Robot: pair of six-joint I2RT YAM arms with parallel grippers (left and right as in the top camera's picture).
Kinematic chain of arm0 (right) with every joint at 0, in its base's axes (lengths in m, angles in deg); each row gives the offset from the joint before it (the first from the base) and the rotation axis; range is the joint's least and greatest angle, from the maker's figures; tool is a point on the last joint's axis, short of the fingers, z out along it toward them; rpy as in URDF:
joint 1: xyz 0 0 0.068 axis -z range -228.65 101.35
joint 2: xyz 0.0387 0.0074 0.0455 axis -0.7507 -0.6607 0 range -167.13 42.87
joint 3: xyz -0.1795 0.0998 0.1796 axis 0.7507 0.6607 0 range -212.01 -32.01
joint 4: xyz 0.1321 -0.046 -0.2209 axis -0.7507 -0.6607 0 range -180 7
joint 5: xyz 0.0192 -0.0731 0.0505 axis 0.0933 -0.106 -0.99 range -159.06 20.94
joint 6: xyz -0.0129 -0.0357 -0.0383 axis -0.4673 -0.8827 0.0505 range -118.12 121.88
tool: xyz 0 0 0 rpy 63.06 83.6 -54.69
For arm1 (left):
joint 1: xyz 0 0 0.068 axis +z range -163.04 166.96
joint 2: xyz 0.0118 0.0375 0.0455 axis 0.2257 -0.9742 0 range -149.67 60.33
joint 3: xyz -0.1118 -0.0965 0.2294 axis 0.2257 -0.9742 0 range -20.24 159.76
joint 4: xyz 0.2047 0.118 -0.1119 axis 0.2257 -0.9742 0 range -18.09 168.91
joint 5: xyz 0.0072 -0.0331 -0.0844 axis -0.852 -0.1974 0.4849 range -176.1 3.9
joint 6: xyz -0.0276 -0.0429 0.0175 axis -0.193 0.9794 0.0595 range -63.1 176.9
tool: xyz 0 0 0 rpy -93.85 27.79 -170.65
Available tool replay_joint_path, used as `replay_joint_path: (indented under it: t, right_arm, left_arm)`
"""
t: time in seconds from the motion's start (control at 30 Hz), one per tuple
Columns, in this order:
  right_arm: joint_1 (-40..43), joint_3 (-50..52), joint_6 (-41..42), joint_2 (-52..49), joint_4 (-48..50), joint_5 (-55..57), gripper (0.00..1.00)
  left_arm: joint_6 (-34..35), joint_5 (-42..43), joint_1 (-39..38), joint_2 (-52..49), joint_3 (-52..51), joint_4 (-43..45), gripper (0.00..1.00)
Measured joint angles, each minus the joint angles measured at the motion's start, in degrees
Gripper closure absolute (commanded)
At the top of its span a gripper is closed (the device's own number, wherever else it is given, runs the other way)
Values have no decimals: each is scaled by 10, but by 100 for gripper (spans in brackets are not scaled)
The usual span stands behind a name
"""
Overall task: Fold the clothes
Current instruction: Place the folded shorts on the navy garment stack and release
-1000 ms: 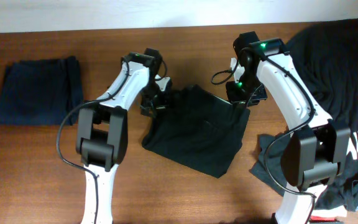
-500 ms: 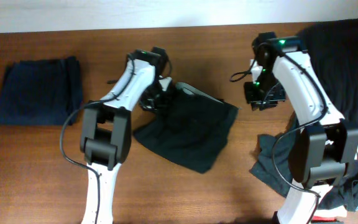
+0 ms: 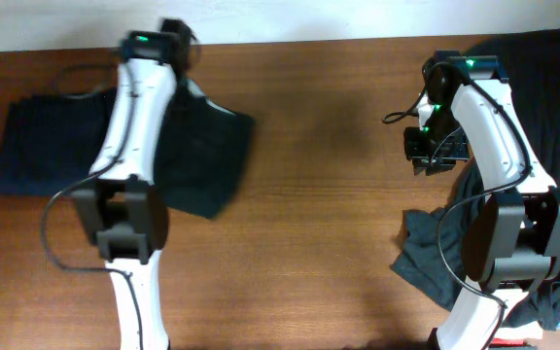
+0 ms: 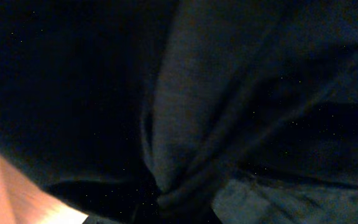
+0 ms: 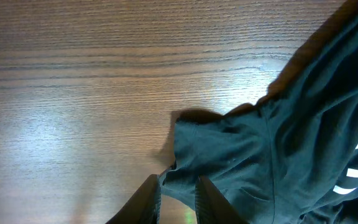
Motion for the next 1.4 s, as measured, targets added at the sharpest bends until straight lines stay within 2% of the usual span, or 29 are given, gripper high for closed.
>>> replay_joint_path:
  t: [0.17,0.47,0.57,0.67,0.7,0.73,0.9,0.93,1.0,1.07,1.13,1.2,1.27,1.3,1.4]
  right_arm:
    - [0,0,0,0,-2,1,77]
    - [0,0,0,0,-6,1,77]
    - [0,0,0,0,-7,1,77]
    - [0,0,0,0,-9,1,76]
    - [0,0,0,0,-11,1,76]
    - [0,0,0,0,-12,1,76]
    - [0,0,0,0,-13,1,76]
    - [0,0,0,0,-13,1,75]
    - [0,0,0,0,-13,1,63]
    - [0,0,0,0,-11,1,53]
    - [0,0,0,0,-10,1,37]
    - [0,0,-2,0,-8,-3,19]
    - [0,0,1,0,-6,-23,11]
    - [0,0,-4,0,-6,-32,0]
    - [0,0,-47,0,-35,-109,1]
  left_arm:
    - [-82,-44,91,35,35,99,100]
    - [-125,85,252,35,35,167,98]
    - [-125,148,293,35,34,172,83]
    - [-131,179,313,33,34,172,33]
    - [-133,182,315,32,34,172,22]
    - [-132,185,318,30,34,172,14]
    - [-126,193,331,18,34,168,13]
    - [-124,197,332,18,34,168,8]
    - [-121,228,331,18,34,166,2]
    - [-118,267,326,18,34,160,1]
    - [-118,290,313,18,34,151,1]
    - [-118,303,287,18,34,143,1]
    - [-118,313,246,18,34,117,1]
    - [-118,315,226,18,34,103,1]
    - [-115,323,139,15,35,-1,1]
